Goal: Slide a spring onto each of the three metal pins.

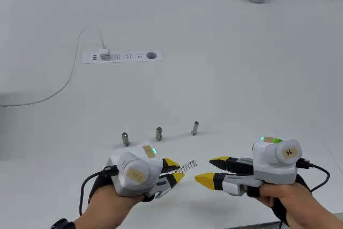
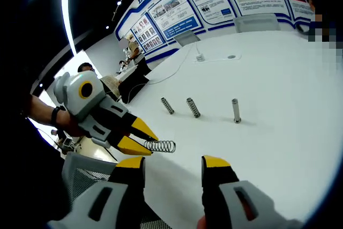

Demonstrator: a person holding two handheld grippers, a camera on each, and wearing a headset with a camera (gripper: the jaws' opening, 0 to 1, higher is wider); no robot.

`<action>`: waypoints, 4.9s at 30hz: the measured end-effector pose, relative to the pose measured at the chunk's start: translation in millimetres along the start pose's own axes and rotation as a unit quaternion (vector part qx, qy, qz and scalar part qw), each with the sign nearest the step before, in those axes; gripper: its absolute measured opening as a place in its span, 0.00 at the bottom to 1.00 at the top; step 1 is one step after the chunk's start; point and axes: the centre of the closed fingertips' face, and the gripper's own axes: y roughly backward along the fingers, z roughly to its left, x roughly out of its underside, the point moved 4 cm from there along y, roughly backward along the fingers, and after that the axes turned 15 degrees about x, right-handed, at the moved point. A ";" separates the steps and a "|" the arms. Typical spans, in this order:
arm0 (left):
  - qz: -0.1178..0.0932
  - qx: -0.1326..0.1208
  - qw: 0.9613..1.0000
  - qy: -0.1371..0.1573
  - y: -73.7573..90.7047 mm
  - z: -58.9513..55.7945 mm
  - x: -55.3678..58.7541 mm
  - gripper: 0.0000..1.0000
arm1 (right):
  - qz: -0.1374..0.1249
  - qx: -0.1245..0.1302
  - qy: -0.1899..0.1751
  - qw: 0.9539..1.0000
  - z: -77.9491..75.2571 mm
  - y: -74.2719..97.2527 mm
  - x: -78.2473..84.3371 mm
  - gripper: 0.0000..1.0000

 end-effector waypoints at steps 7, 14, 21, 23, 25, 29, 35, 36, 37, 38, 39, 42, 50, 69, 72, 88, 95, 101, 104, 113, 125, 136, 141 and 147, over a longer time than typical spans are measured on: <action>0.006 0.018 1.000 -0.022 -5.6 -12.6 -2.2 0.11 | 0.004 -0.022 -0.031 0.999 5.7 -0.2 1.2 0.31; 0.007 0.027 0.999 -0.032 -7.0 -19.7 -4.7 0.11 | 0.018 -0.057 -0.053 0.997 15.8 1.4 5.8 0.25; 0.007 0.033 0.999 -0.037 -6.3 -21.9 -7.7 0.11 | 0.025 -0.067 -0.060 0.996 18.1 2.0 7.0 0.22; 0.009 0.035 0.999 -0.039 -5.8 -22.6 -7.4 0.11 | 0.026 -0.072 -0.065 0.995 18.7 3.0 6.5 0.21; 0.012 0.037 0.998 -0.042 -5.5 -23.5 -6.6 0.11 | 0.027 -0.075 -0.066 0.995 19.4 3.8 6.1 0.20; 0.014 0.041 0.998 -0.045 -6.3 -24.7 -6.4 0.10 | 0.029 -0.079 -0.068 0.994 20.8 5.0 5.8 0.18; 0.017 0.048 0.997 -0.050 -8.8 -27.7 -8.0 0.10 | 0.029 -0.091 -0.075 0.993 24.6 5.7 4.0 0.18; 0.017 0.048 0.997 -0.051 -9.3 -28.1 -8.3 0.10 | 0.032 -0.091 -0.071 0.993 25.1 5.6 4.4 0.18; 0.017 0.049 0.997 -0.051 -9.5 -28.4 -8.5 0.10 | 0.034 -0.091 -0.068 0.993 25.6 5.6 4.7 0.17; 0.017 0.051 0.997 -0.052 -9.7 -28.9 -8.8 0.10 | 0.035 -0.094 -0.067 0.993 26.5 6.1 4.6 0.16; 0.018 0.052 0.997 -0.052 -9.8 -29.1 -8.9 0.10 | 0.036 -0.097 -0.067 0.992 26.8 6.3 4.5 0.15; 0.016 0.055 0.997 -0.051 -9.8 -29.0 -9.6 0.10 | 0.036 -0.100 -0.066 0.992 28.0 7.8 2.8 0.14; 0.012 0.070 0.996 -0.046 -10.7 -28.3 -9.7 0.10 | 0.040 -0.105 -0.028 0.993 32.6 9.8 -0.4 0.13; -0.010 0.125 0.992 -0.032 -8.4 -36.4 -16.7 0.10 | 0.100 -0.137 0.157 0.973 43.0 20.0 -6.3 0.13; -0.012 0.133 0.990 -0.035 -7.4 -38.0 -17.6 0.10 | 0.104 -0.149 0.178 0.967 45.8 21.4 -7.0 0.13; -0.009 0.165 0.986 -0.036 -3.8 -45.7 -13.1 0.10 | 0.120 -0.187 0.254 0.941 56.1 22.4 -1.4 0.13; -0.013 0.156 0.987 -0.034 -3.5 -41.0 -13.6 0.10 | 0.111 -0.178 0.239 0.948 51.9 19.5 -3.8 0.12; -0.018 0.143 0.989 -0.021 -4.5 -36.8 -13.1 0.11 | 0.104 -0.165 0.224 0.955 48.4 17.8 -4.9 0.12; -0.019 0.138 0.990 -0.019 -4.3 -35.7 -13.0 0.13 | 0.101 -0.160 0.217 0.958 47.3 17.9 -5.6 0.12; -0.028 0.116 0.993 0.004 -0.2 -27.5 -7.4 0.19 | 0.097 -0.135 0.210 0.963 36.2 17.2 -6.5 0.12; -0.042 0.044 0.997 0.052 11.6 1.6 4.0 0.24 | 0.102 -0.089 0.211 0.968 15.4 13.6 -4.9 0.12; -0.042 0.005 0.997 0.066 21.6 17.0 11.2 0.28 | 0.103 -0.051 0.206 0.972 -3.4 11.0 -7.0 0.12; -0.042 -0.007 0.996 0.073 27.2 22.0 14.5 0.31 | 0.105 -0.028 0.210 0.972 -15.3 8.2 -9.7 0.12; -0.042 -0.019 0.996 0.080 34.3 27.6 19.2 0.35 | 0.107 -0.006 0.213 0.971 -28.6 4.9 -16.3 0.12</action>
